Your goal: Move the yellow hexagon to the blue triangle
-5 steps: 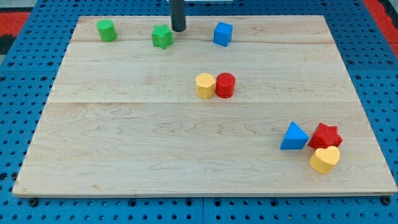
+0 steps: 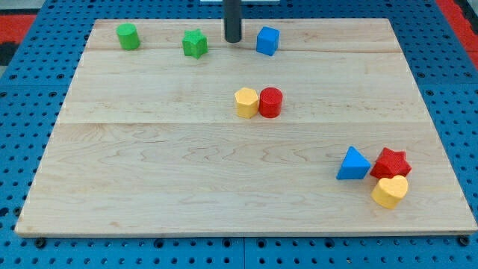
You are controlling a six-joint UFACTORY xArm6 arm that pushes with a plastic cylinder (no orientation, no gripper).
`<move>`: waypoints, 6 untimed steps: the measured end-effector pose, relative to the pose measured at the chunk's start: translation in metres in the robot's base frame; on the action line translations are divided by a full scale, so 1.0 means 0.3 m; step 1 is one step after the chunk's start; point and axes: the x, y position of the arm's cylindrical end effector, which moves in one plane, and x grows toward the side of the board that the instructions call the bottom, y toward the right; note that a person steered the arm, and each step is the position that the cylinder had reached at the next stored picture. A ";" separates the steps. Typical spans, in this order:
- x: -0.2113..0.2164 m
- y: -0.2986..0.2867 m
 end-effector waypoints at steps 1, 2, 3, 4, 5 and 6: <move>0.084 0.013; 0.143 0.013; 0.164 0.013; 0.212 0.013; 0.384 0.013; 0.612 0.013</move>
